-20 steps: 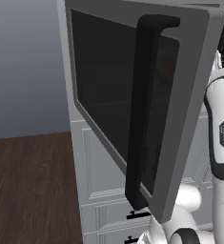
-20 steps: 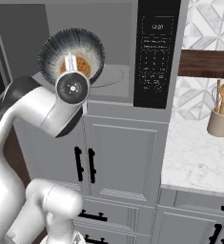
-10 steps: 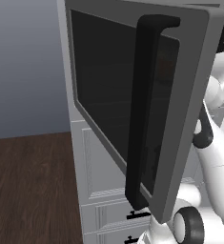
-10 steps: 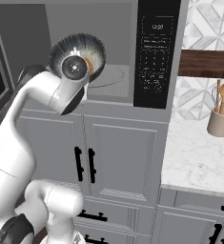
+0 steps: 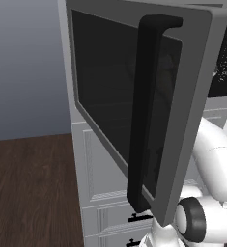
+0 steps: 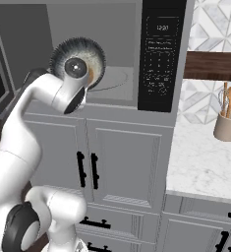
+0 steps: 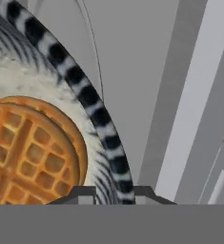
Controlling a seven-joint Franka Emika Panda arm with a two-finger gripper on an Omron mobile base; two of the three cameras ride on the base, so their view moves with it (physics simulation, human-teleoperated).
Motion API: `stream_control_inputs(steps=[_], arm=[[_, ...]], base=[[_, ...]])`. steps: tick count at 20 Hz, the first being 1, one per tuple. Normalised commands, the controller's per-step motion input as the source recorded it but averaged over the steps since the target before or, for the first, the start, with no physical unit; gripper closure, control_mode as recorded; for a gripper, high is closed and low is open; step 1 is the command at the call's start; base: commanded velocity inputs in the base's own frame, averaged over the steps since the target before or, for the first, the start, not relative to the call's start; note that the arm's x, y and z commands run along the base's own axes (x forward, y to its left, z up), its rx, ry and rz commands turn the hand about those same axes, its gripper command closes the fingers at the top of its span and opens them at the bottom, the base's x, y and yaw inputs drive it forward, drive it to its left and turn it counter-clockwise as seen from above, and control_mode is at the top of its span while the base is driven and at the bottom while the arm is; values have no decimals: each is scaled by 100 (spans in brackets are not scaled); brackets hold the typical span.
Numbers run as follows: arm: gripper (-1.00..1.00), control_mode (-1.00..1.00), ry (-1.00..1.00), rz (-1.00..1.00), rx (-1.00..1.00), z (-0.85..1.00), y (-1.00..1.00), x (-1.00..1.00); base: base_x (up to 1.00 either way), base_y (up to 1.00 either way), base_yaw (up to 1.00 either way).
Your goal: Open the microwave, place the bowl with waffle inside the microwave, then close the microwave door and turn it on.
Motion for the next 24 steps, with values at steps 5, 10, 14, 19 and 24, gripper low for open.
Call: stream_control_inputs(steps=[5, 10, 14, 19, 24], arm=[[100, -100, 3, 0, 0, -26, 21, 44], [100, -100, 0, 0, 0, 0, 0, 21], [-100, -100, -2, 0, 0, 0, 0, 20], [-100, -100, -12, 0, 0, 19, 0, 13], [-100, -100, -12, 0, 0, 27, 0, 2]], base=[[0, 0, 0], [0, 0, 0], [0, 0, 0], [0, 0, 0], [0, 0, 0]])
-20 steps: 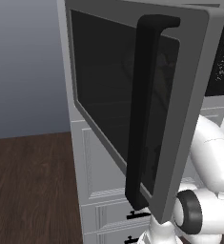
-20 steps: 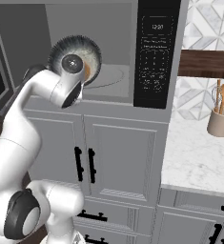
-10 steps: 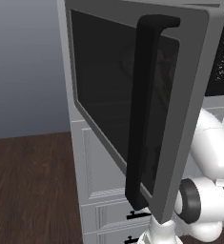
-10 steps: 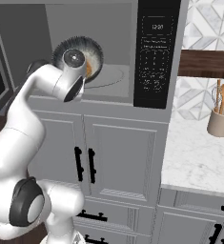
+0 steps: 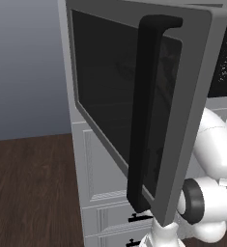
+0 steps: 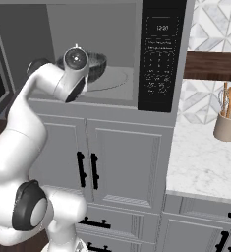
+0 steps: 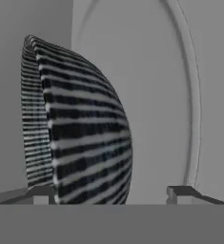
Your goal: Open the microwave, place the bowl with waffle inside the microwave, then close the microwave door and turn it on.
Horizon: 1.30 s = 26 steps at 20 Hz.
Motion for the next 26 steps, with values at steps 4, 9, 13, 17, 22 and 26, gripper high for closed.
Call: stream_control_inputs(steps=[4, 9, 13, 17, 22, 26], arm=[[-100, -100, -12, 0, 0, 27, 0, 2], [-100, -100, -15, 1, 0, 40, 0, -21], [-100, -100, 0, 11, 0, 13, 0, -100], [-100, -100, -5, 10, 0, 28, 0, -100], [-100, -100, -3, 7, 0, 25, 0, -100], [-100, -100, 0, 3, -1, 2, 0, -100]], base=[[0, 0, 0], [0, 0, 0], [0, 0, 0], [0, 0, 0], [0, 0, 0], [0, 0, 0]])
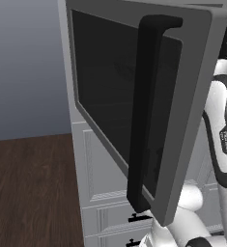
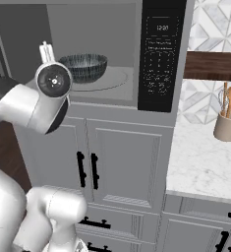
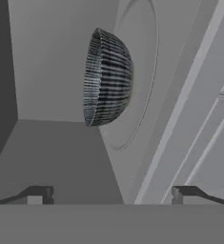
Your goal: Open the microwave, place the bowl with waffle inside the microwave, then close the microwave door and turn it on.
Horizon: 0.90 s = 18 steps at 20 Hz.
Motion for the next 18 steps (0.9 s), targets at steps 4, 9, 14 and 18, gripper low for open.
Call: stream_control_inputs(steps=[4, 9, 14, 18], arm=[[-100, -100, 0, 0, 0, 0, 0, -100], [100, -100, -1, 3, -1, -1, 4, -100], [100, -100, -1, 11, -2, -10, 33, -100], [100, -100, -1, 6, 0, 0, 33, -100]], base=[[0, 0, 0], [0, 0, 0], [0, 0, 0], [0, 0, 0]])
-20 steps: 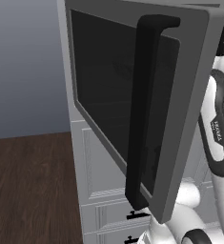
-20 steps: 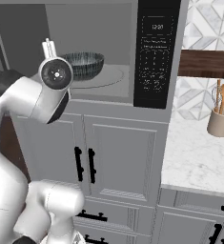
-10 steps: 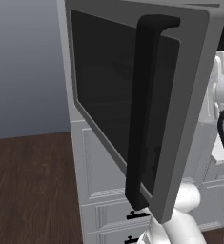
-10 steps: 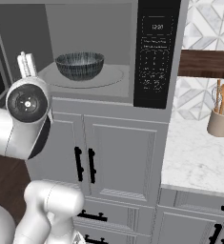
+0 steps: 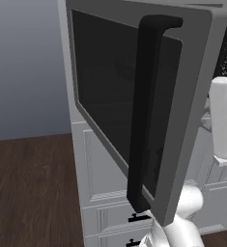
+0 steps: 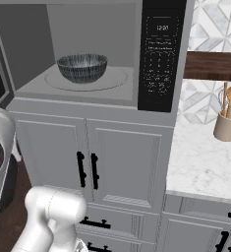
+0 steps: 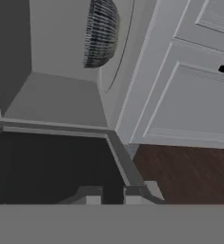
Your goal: Open the microwave, place the bowl with waffle inside the microwave, then close the microwave door and turn it on.
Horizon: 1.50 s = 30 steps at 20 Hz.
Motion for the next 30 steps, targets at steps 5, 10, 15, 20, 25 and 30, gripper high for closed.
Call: stream_control_inputs(steps=[5, 10, 15, 20, 25, 30], arm=[[100, -100, 1, 0, 0, 0, 48, -100], [100, -100, -3, -4, 0, -1, 48, -72], [100, -100, -4, -18, 3, 0, 2, -58], [100, -100, -2, -12, 0, 0, 9, -75], [100, -100, 0, -12, 0, 0, 27, -34], [100, -100, 1, -15, -2, -13, 61, 44]], base=[[0, 0, 0], [0, 0, 0], [0, 0, 0], [0, 0, 0], [0, 0, 0], [0, 0, 0]])
